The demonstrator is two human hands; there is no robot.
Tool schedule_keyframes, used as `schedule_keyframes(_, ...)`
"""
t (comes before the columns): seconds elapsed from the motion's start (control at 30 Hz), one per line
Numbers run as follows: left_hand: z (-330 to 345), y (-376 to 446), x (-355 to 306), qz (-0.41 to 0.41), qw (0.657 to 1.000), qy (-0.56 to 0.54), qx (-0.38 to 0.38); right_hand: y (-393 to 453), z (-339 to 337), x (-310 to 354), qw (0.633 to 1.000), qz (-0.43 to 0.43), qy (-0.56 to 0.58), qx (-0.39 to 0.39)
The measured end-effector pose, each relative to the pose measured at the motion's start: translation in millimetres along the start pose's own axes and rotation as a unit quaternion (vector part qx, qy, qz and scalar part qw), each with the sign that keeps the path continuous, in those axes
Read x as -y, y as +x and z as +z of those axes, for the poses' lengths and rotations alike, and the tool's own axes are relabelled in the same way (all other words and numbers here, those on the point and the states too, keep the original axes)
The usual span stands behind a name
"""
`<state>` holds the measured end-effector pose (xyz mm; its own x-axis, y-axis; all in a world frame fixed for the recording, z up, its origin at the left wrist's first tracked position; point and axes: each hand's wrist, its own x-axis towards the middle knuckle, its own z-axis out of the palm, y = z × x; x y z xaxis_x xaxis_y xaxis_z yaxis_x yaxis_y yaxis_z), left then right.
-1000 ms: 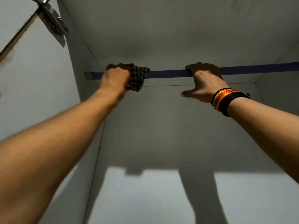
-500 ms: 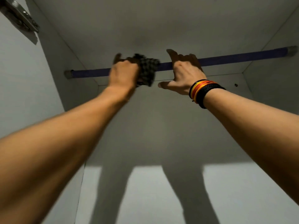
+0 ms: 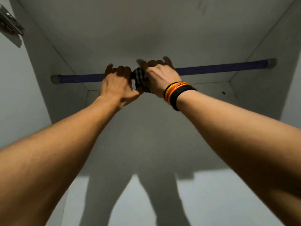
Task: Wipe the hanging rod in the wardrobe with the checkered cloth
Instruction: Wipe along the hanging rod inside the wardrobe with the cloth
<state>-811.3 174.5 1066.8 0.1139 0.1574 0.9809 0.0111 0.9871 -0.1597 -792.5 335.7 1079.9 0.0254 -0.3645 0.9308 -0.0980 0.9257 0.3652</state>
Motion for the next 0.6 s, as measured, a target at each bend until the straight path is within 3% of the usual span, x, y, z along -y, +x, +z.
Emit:
schedule_keyframes(0.13, -4.8, -1.2, 0.9, 0.003, 1.000, -0.017, 0.000, -12.3, 8.8, -24.2, 0.998, -0.029, -0.042, -0.038)
schedule_keyframes(0.3, -13.2, -1.1, 1.4, -0.004, 0.999, -0.035, 0.020, -60.6, 1.7, -127.6, 0.996, 0.012, -0.038, -0.076)
schedule_keyframes(0.5, -18.0, 0.5, -1.4, -0.013, 0.998, -0.056, 0.034, -109.6, -44.0, -249.3, 0.966, 0.181, -0.183, 0.032)
schedule_keyframes(0.6, -22.0, 2.6, -2.6, -0.011, 0.997, -0.057, 0.058, -101.6, -52.7, -247.3, 0.947, 0.222, -0.219, 0.071)
